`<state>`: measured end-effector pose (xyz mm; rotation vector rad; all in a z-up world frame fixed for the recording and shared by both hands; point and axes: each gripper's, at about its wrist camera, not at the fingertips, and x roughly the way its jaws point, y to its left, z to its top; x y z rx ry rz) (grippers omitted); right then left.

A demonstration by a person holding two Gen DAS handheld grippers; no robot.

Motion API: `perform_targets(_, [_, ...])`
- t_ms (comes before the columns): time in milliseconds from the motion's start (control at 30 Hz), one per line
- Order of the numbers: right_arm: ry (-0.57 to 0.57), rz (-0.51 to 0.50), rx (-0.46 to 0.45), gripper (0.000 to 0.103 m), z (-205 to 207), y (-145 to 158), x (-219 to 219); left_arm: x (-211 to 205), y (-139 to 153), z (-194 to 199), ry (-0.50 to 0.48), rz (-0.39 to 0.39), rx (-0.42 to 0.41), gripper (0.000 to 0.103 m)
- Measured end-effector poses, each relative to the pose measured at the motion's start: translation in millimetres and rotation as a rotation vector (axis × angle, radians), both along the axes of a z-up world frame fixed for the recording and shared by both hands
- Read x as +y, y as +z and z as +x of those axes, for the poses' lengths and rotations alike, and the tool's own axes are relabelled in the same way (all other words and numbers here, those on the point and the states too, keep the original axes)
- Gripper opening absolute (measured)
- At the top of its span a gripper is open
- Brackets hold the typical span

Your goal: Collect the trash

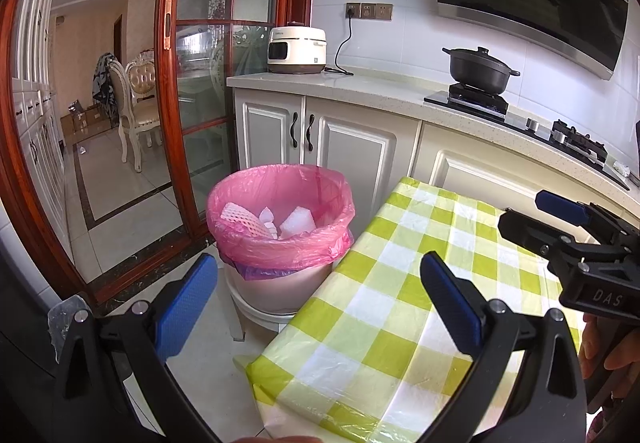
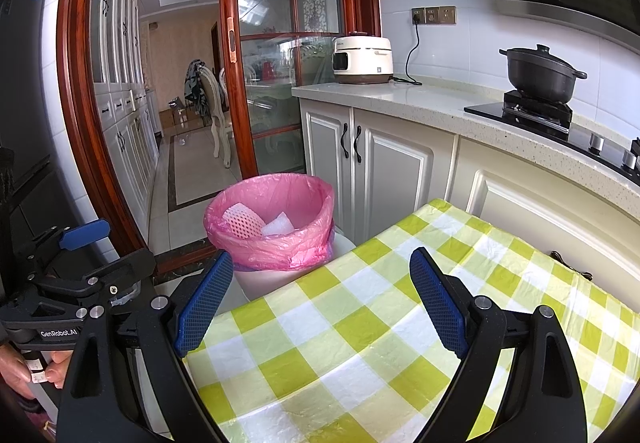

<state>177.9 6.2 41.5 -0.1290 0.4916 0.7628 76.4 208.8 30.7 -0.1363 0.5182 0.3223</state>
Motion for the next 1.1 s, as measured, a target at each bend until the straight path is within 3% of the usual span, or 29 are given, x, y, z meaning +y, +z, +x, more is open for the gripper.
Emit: perform_targets(1100, [0.010,0.002,0.010,0.085,0.4,-0.4,-1.3,1.5,-0.7,-2.1,-0.001,0.007,-0.001,0.098])
